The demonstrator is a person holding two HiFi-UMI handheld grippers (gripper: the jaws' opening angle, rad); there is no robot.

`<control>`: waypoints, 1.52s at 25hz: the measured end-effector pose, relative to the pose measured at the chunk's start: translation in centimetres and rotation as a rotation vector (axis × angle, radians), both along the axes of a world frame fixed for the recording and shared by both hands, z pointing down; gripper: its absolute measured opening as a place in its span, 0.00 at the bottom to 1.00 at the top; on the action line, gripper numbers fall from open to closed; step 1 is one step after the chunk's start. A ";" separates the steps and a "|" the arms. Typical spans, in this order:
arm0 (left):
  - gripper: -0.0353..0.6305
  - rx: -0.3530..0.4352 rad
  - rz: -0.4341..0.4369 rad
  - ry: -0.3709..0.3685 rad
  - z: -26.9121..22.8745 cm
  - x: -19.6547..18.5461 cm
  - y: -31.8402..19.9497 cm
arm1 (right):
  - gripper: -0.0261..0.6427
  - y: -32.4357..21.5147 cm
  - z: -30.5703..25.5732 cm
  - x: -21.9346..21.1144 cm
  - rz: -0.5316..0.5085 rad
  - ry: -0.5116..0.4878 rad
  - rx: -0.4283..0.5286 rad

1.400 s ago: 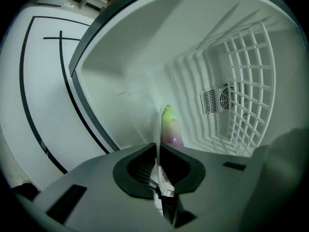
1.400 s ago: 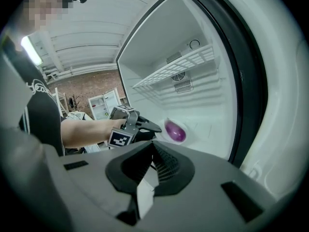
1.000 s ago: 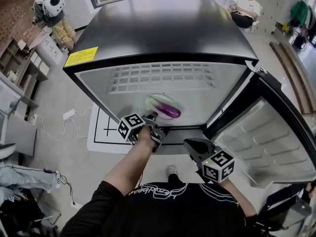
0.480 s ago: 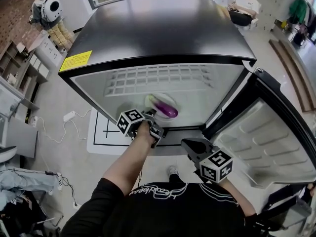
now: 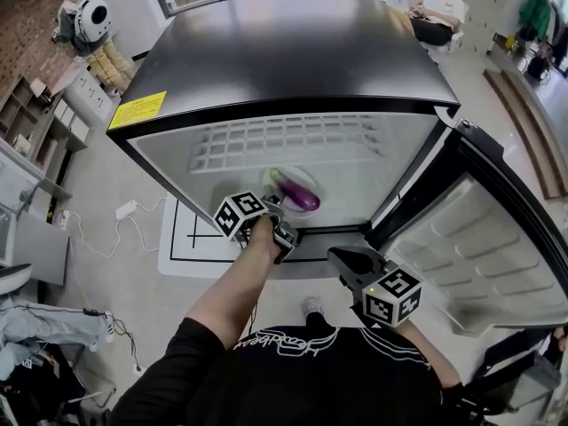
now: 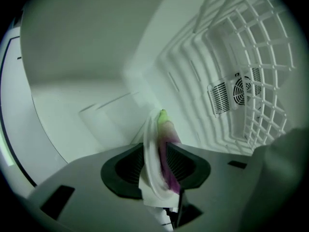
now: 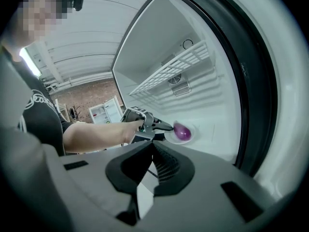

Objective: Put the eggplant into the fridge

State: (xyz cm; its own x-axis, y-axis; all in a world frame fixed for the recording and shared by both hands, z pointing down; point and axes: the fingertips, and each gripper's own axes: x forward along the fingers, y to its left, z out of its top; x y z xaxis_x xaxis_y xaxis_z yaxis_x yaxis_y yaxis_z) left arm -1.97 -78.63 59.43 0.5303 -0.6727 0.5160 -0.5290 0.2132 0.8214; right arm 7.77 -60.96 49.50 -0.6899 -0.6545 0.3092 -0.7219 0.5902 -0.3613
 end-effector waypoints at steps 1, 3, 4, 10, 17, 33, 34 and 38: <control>0.25 0.010 0.004 -0.021 -0.1 -0.1 0.1 | 0.05 0.0 -0.1 0.0 0.002 -0.004 0.004; 0.27 0.025 0.012 -0.070 -0.2 -0.4 0.2 | 0.05 0.1 -0.2 -0.2 0.001 -0.011 0.008; 0.28 0.030 0.016 -0.097 -0.2 -0.6 0.3 | 0.05 0.2 -0.2 -0.2 -0.001 -0.014 0.007; 0.29 0.030 0.011 -0.093 -0.5 -1.2 1.3 | 0.05 0.6 -0.3 -0.7 -0.011 -0.024 -0.001; 0.29 0.073 0.063 -0.048 -2.0 -1.5 3.5 | 0.05 1.2 -0.8 -1.4 -0.024 -0.018 0.011; 0.07 0.470 0.449 0.223 -15.4 1.5 17.2 | 0.05 5.5 -4.0 -1.8 0.015 0.016 0.111; 0.07 0.510 0.477 0.208 -16.1 1.4 18.3 | 0.05 6.0 -4.0 -2.1 0.015 0.019 0.113; 0.07 0.635 0.556 0.113 -18.4 0.3 22.2 | 0.05 8.4 -4.7 -3.2 0.017 0.022 0.126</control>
